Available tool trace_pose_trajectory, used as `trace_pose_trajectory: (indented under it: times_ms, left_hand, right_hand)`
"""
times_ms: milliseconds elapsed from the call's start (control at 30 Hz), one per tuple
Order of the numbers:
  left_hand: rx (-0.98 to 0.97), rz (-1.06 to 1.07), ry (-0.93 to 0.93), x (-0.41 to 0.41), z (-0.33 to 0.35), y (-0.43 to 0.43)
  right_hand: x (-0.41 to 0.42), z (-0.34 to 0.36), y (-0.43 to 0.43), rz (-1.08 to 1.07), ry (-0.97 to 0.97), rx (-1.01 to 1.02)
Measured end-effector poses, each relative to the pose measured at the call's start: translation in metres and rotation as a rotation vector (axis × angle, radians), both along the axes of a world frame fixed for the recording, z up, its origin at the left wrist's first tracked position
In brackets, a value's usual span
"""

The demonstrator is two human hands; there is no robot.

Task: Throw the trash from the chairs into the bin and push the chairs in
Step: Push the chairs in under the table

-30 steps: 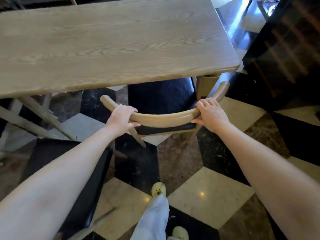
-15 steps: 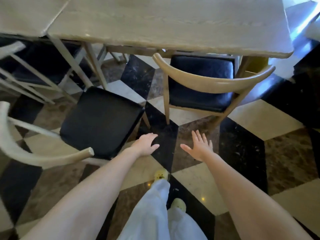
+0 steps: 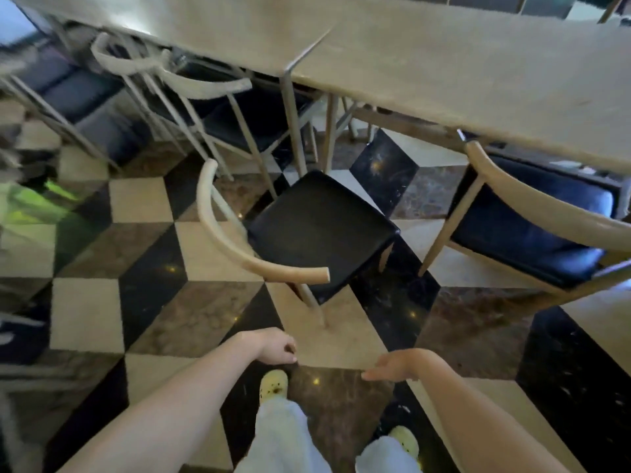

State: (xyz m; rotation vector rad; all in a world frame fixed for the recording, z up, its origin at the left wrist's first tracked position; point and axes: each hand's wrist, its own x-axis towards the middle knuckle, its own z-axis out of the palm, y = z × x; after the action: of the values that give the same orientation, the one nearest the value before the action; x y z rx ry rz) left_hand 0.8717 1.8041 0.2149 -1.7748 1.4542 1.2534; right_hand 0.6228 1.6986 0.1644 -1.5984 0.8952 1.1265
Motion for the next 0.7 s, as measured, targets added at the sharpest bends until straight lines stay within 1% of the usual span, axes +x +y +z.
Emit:
trace_pose_trajectory:
  times_ms: [100,200,267,333,400,433,467,533,600,700]
  left_hand:
    - [-0.022,0.046,-0.019,0.050,0.002,0.013]
    - [-0.021,0.028,0.007,0.105,0.003,0.014]
    - [-0.023,0.022,0.035,0.137,0.007,0.007]
    - [-0.050,0.012,0.069,0.173,0.014,-0.005]
    - [-0.102,0.032,0.101,0.203,0.027,-0.021]
    - [-0.137,0.053,0.115,0.218,0.034,-0.030]
    - [-0.178,0.076,0.122,0.231,0.040,-0.039]
    - [-0.289,0.113,0.106,0.253,0.049,-0.057]
    - [-0.472,0.108,0.055,0.266,0.054,-0.070]
    - [-0.765,0.083,0.029,0.280,0.050,-0.083]
  right_hand:
    - [0.046,0.010,0.009,-0.005,0.044,0.004]
    - [0.101,0.022,0.016,0.026,0.115,-0.002]
    - [0.136,0.032,0.018,0.044,0.158,0.041]
    - [0.176,0.042,0.018,0.040,0.138,0.082]
    - [0.212,0.062,0.016,-0.064,0.075,0.022]
    - [0.229,0.072,0.013,-0.097,0.007,-0.040]
    - [0.244,0.082,0.007,-0.104,-0.073,-0.104]
    - [0.270,0.104,-0.005,-0.117,-0.180,-0.117]
    - [0.289,0.121,-0.019,-0.187,-0.215,-0.095]
    - [0.310,0.126,-0.041,-0.262,-0.329,-0.263]
